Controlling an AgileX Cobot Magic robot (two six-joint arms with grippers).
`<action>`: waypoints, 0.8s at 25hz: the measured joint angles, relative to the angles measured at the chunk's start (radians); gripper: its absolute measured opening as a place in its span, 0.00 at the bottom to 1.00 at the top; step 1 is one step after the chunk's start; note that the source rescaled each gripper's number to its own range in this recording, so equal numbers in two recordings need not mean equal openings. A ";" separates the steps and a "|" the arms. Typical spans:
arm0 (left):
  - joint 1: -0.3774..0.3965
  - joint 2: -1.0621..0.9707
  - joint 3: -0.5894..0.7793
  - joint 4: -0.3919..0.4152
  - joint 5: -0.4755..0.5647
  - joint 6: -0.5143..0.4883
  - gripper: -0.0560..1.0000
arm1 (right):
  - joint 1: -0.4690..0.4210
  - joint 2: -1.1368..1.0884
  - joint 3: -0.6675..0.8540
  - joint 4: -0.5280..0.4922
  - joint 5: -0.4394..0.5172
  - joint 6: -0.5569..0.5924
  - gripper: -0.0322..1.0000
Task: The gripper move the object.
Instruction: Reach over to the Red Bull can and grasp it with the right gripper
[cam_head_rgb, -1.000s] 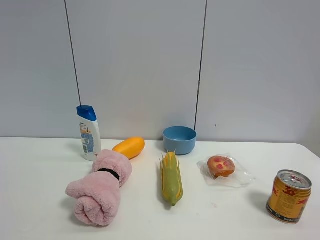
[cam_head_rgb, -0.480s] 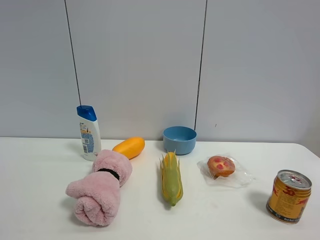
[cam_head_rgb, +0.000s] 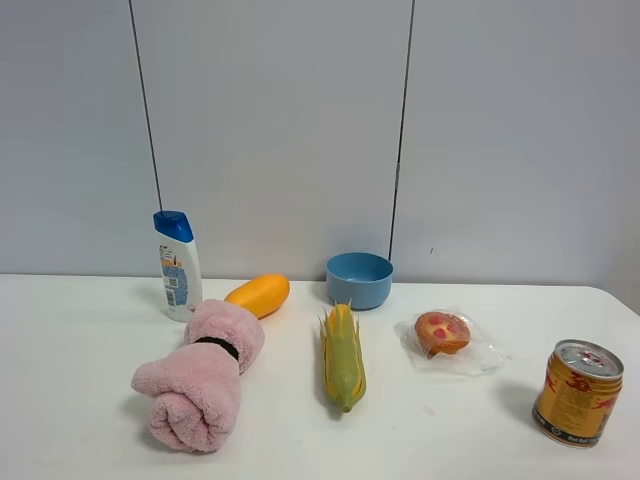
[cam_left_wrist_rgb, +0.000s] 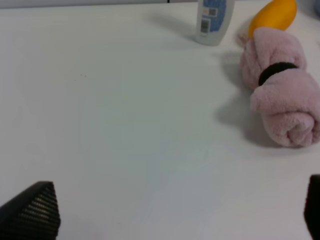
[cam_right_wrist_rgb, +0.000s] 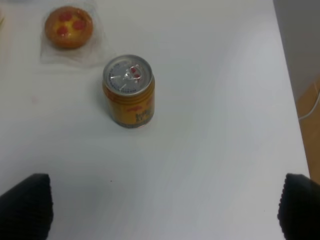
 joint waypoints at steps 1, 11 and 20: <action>0.000 0.000 0.000 0.000 0.000 0.000 1.00 | 0.000 0.045 -0.013 0.000 -0.002 0.000 0.92; 0.000 0.000 0.000 0.000 0.000 0.000 1.00 | 0.000 0.432 -0.119 -0.001 -0.130 0.027 0.92; 0.000 0.000 0.000 -0.001 0.000 0.000 1.00 | 0.000 0.739 -0.156 -0.003 -0.276 0.046 0.92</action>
